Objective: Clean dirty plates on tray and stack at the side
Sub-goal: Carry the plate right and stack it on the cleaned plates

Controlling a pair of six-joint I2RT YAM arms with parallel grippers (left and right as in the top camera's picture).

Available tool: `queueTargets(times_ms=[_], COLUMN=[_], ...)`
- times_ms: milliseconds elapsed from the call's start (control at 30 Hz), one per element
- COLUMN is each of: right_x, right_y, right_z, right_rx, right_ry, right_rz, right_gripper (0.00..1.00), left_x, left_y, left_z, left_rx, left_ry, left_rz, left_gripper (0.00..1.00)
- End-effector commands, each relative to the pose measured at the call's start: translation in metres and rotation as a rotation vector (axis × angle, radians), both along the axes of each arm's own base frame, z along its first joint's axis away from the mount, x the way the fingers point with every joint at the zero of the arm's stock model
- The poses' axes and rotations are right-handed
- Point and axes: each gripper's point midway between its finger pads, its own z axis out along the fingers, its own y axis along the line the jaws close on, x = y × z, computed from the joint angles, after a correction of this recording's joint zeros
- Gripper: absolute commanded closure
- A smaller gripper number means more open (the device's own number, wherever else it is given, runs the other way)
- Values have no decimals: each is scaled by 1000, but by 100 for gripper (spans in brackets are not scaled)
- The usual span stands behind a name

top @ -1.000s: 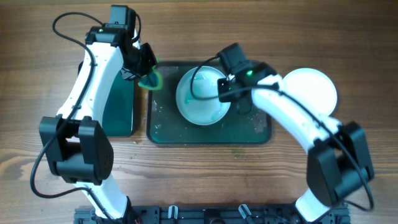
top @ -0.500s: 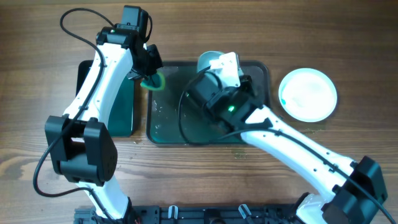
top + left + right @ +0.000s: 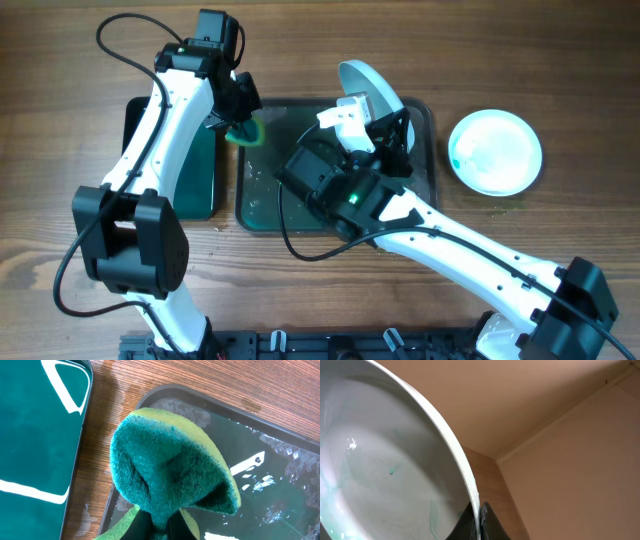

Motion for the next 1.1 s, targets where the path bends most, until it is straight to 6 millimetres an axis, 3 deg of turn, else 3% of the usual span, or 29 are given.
queueTargets(times_ms=[0,133,233,367,533,633,767,867,933,1067], right_x=[0,9,13,24,40,41,25,7,-1,-6], right_y=[-1,6,3,-17,-82,-136,-215,-261,-279,-292], right_z=[-1,-59,-91,-108,-113,-121,-142,-162,-175,-196], right_rx=[61,281,481,793,1094,1229,1281,1253,1254,1264], right_ry=[28,318,500,667,705,665,576,513,482,433], right_rz=[17,90,106,122,39,-81,-302,-462,-516,-537], right_gripper=[96,96,96,96,96,96,96,96,96,96], left_x=[1,-1,-4,-5,-5,-6,-6,-6,-5,-5], left_y=[3,3,3,4,4,4,4,4,4,8], left_z=[1,0,-1,-1,-1,-1,-1,-1,-1,-1], left_rx=[10,12,15,16,16,16,17,16,16,39], left_ry=[-5,3,15,22,22,24,25,23,22,18], left_rz=[20,20,20,20,20,20,20,20,20,26], left_gripper=[96,96,96,96,96,96,96,96,96,96])
